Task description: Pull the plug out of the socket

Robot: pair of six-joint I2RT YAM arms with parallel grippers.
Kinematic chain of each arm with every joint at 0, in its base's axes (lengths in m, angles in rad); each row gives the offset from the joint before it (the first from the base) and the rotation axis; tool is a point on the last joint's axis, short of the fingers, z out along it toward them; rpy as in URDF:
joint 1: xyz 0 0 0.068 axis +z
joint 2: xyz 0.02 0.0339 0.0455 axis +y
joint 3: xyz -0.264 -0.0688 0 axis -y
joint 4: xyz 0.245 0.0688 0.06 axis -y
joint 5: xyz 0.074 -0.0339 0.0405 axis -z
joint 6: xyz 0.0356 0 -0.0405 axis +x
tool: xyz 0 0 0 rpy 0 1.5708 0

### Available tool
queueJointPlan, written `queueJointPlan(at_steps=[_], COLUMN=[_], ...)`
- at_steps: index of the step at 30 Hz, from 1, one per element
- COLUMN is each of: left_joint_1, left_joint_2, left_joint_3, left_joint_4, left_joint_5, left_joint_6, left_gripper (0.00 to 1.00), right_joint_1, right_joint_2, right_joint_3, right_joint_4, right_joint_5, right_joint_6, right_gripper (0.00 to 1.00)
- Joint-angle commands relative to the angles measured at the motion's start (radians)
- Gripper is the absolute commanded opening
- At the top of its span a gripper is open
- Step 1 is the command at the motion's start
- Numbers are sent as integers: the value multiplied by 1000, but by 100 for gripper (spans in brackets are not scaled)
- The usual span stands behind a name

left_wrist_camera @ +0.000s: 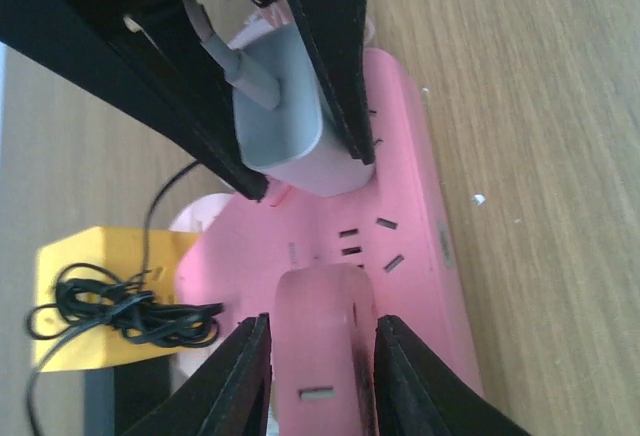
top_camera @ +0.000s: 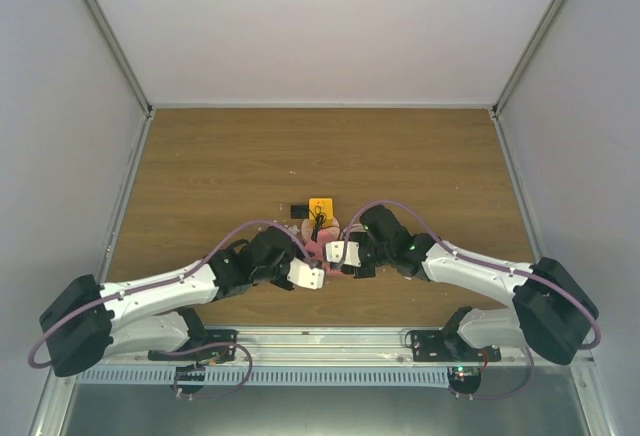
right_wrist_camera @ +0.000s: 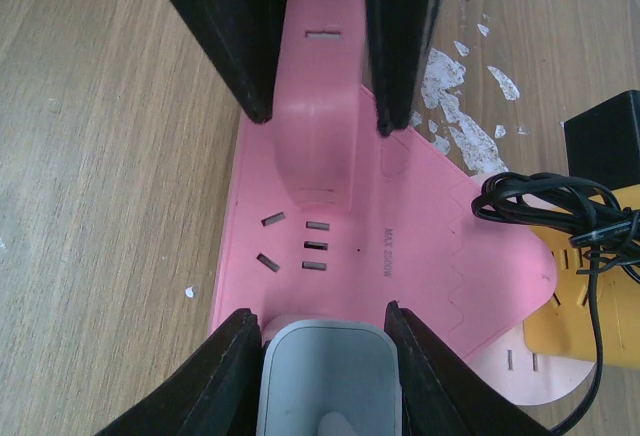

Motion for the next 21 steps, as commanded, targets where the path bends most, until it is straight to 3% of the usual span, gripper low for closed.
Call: queueJointPlan(at_steps=[1,12,21], left_joint_1=[13,133,147], left_joint_2=[65,97,119], left_joint_3=[54,152,217], left_joint_4=[-79,-197,-216], left_joint_5=[78,263,425], left_joint_6=[-77,-198,-234], left_gripper=[29,13,2], right_joint_1=[-8,-7,-8], right_joint_2=[13,18,36], right_joint_3=[-2,-8,-1], right_joint_4=[-2,-2,-8], right_joint_5=[34,30,32], right_joint_6=[-25,-29,-26], right_gripper=[17,15,13])
